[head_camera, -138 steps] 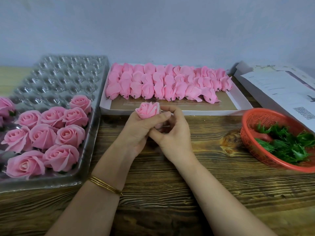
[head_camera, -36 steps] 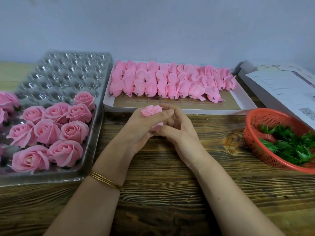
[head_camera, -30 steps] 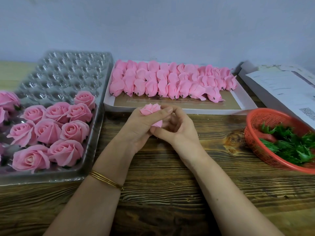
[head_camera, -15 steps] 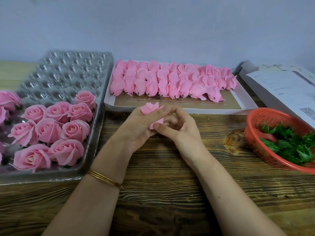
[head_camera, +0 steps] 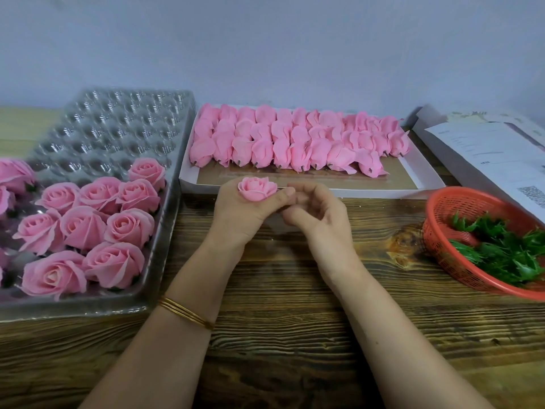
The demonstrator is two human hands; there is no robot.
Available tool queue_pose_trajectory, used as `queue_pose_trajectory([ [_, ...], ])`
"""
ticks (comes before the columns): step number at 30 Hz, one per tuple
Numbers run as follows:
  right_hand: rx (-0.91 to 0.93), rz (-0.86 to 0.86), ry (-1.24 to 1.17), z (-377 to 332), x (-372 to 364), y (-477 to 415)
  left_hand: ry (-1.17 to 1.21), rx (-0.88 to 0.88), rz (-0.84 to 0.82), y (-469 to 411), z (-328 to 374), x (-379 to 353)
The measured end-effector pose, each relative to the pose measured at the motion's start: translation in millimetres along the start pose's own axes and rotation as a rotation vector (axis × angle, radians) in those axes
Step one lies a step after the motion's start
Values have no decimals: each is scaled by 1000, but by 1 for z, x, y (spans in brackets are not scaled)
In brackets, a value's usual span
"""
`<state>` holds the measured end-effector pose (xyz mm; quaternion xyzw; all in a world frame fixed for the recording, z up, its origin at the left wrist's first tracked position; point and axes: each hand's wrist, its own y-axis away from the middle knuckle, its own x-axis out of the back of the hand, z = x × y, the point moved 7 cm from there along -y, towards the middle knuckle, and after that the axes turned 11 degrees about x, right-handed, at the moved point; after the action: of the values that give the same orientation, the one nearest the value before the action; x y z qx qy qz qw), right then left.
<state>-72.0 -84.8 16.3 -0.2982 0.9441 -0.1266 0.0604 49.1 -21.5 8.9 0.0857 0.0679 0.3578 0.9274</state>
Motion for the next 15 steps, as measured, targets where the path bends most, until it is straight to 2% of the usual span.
queue_pose_trajectory([
  [3, -8, 53, -1, -2, 6, -2, -226, -97, 52, 0, 4, 0],
  [6, 6, 45, 72, -3, 6, -3, -353, -118, 51, -1, 0, -7],
  [11, -17, 32, 242, 3, 9, -5, -440, -139, 45, -3, -4, -9],
  [15, -41, 27, 266, 3, 10, -6, -494, -159, 49, -2, -3, -10],
])
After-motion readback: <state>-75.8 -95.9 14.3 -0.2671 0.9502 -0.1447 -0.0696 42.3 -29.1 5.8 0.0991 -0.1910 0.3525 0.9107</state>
